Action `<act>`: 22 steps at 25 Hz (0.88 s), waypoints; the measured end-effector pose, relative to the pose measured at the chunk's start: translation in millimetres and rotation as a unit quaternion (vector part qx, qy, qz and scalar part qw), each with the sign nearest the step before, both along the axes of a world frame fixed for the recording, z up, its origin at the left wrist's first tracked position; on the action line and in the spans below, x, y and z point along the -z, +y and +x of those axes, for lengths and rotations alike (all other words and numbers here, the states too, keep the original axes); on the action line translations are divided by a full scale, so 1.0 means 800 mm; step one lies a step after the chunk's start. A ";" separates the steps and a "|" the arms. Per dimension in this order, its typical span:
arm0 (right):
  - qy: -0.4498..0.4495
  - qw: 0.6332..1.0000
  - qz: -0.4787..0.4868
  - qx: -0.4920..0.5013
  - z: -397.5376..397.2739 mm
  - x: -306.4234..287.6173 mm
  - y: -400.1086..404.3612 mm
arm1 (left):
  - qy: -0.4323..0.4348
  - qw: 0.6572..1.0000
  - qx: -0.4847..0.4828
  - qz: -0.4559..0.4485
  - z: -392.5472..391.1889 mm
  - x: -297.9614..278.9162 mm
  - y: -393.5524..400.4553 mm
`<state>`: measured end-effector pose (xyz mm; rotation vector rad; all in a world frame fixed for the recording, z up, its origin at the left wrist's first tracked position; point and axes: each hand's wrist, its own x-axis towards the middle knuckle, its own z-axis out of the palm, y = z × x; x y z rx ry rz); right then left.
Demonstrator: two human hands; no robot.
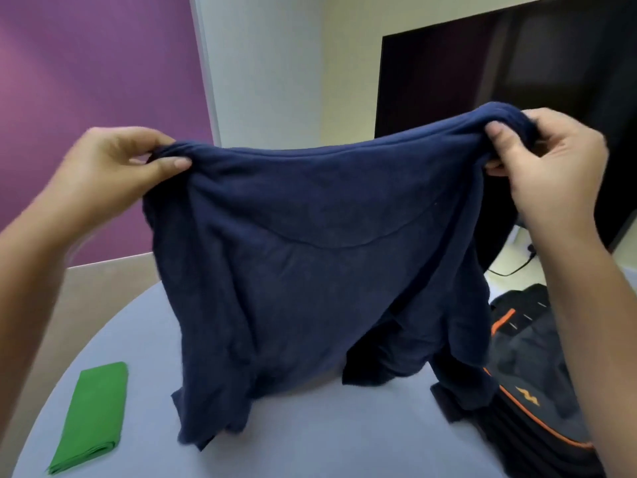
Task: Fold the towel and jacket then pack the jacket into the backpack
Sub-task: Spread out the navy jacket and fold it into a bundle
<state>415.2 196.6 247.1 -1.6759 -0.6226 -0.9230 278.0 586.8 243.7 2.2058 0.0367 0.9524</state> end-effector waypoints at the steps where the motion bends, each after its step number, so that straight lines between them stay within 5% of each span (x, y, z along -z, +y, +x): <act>1: -0.016 1.000 -0.007 0.003 -0.003 0.003 0.010 | -0.013 0.998 -0.038 0.040 -0.001 0.010 0.003; 3: 0.079 0.993 -0.084 -0.014 0.019 0.027 0.039 | 0.044 0.982 -0.109 0.147 0.019 0.048 0.009; 5: 0.248 0.952 -0.172 -0.050 0.060 0.079 0.075 | 0.255 0.945 -0.109 0.173 0.057 0.106 0.019; 7: 0.327 0.913 -0.233 -0.067 0.107 0.137 0.116 | 0.442 0.877 -0.094 0.165 0.097 0.161 0.029; 9: 0.391 0.893 -0.204 -0.090 0.142 0.168 0.154 | 0.464 0.871 -0.120 0.109 0.129 0.181 0.040; 13: 0.360 0.925 -0.028 -0.114 0.216 0.108 0.193 | 0.172 0.948 -0.169 -0.208 0.188 0.108 0.063; 16: 0.220 0.967 0.031 -0.124 0.247 0.012 0.199 | -0.085 0.920 -0.057 -0.379 0.200 0.010 0.061; 19: 0.098 0.980 0.105 -0.138 0.204 -0.073 0.187 | -0.232 0.887 -0.002 -0.400 0.187 -0.060 0.042; 22: 0.039 0.980 0.120 -0.157 0.163 -0.083 0.159 | -0.271 0.893 0.028 -0.358 0.155 -0.073 0.019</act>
